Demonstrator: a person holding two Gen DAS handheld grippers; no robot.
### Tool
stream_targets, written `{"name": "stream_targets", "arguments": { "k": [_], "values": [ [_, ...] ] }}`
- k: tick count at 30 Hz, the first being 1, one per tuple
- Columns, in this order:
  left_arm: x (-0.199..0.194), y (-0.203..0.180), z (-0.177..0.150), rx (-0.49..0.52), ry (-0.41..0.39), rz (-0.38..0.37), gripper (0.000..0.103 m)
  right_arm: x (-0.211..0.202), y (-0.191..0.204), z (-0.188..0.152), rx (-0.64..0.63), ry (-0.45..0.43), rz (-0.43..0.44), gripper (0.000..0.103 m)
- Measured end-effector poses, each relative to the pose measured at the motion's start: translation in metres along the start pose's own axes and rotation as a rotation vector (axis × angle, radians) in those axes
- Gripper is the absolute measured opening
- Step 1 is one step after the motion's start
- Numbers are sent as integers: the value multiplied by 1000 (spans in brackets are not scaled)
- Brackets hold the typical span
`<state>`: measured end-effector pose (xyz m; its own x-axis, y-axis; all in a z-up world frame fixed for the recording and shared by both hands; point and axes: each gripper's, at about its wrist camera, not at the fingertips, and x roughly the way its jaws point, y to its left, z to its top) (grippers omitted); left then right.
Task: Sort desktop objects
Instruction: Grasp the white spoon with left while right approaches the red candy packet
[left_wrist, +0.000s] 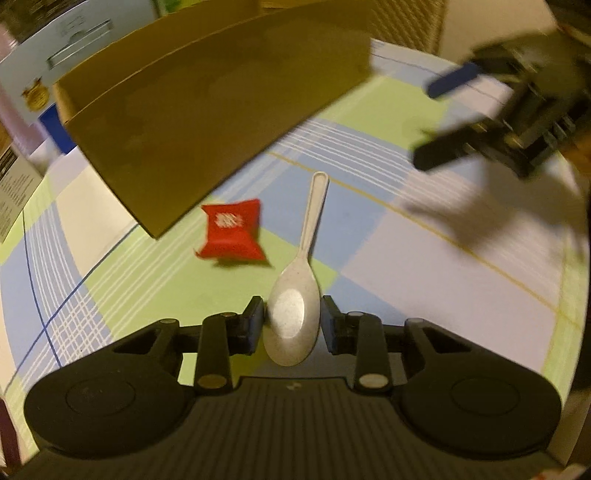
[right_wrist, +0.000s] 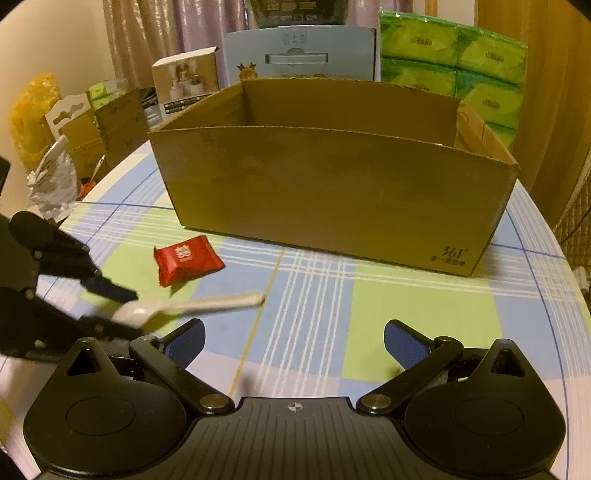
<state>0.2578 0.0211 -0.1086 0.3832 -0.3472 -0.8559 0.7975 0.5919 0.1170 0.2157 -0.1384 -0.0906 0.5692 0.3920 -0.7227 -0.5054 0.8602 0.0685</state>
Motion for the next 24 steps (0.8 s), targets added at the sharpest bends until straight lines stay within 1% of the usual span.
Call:
{"name": "stream_targets", "arguments": {
  "k": [3,5,12,19,24],
  "values": [
    [-10,-7,-10,41,12,-1,28,-1,1,0,-6,-6,7,101],
    [-16,-11,-19,43,16,4,28,-2,2,1,-9,-11,12,101],
    [-36,-9,-47,-74,2,48,28,-1,11,4,-30,-17,38,101],
    [-49,-11,-65,-179,-8,100,27,10,30,14,-96,-41,114,101],
    [-55,-5,-74,-236,-11,128,28,27,44,25,-171,-51,161,101]
  ]
}}
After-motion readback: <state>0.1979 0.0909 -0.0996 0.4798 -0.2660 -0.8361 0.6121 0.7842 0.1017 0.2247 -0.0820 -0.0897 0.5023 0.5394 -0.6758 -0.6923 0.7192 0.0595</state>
